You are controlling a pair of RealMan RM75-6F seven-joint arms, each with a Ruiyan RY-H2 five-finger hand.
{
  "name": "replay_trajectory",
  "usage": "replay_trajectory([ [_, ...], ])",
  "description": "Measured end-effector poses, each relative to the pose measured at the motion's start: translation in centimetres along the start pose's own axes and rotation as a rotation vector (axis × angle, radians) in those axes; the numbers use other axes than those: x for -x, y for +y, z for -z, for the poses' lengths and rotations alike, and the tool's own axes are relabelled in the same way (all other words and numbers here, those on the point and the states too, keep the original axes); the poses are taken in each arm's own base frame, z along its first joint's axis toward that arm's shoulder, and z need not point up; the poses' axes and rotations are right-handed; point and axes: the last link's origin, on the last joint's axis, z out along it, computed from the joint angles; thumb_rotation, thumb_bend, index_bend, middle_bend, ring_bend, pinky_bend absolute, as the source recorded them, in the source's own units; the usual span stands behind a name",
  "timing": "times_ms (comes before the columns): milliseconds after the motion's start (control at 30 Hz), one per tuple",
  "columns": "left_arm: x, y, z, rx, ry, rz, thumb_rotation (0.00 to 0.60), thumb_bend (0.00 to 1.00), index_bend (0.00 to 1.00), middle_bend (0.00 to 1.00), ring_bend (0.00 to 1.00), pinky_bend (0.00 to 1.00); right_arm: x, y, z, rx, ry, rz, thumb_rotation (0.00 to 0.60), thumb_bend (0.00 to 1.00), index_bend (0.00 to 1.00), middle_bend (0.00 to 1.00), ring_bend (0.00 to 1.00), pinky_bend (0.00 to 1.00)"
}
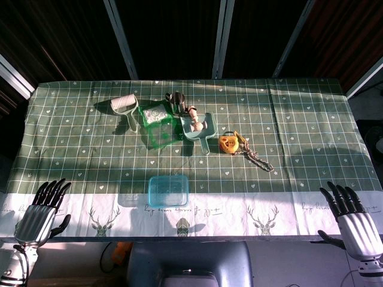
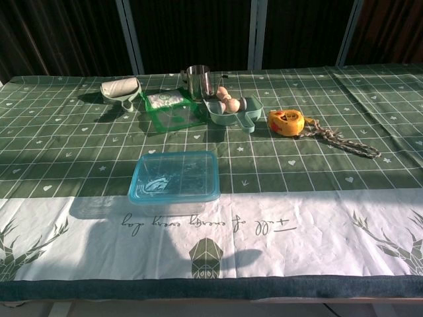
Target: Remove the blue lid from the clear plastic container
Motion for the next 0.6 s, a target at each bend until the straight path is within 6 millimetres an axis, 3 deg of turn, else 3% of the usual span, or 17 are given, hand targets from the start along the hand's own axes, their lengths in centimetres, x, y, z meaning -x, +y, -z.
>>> replay_trajectory([
  [367,0.4,1.5,-0.8,0.134,-0.027,0.122,0.6,0.29,0.0,0.0,0.0,0.0,0.0,0.1,0.1,0.01,0.001,0.002,0.6,0.12,0.0,0.0,0.0,0.0],
  [467,1.0,2.8,-2.0,0.247,-0.065,0.22,0.6,0.27,0.0,0.0,0.0,0.0,0.2,0.0,-0.1,0.008,-0.007,0.005,0.6,0.12,0.0,0.0,0.0,0.0],
  [600,2.4,6.0,-5.1,0.423,-0.136,0.311,0.6,0.26,0.0,0.0,0.0,0.0,0.5,-0.2,-0.3,0.001,-0.023,0.009,0.6,0.12,0.0,0.0,0.0,0.0],
])
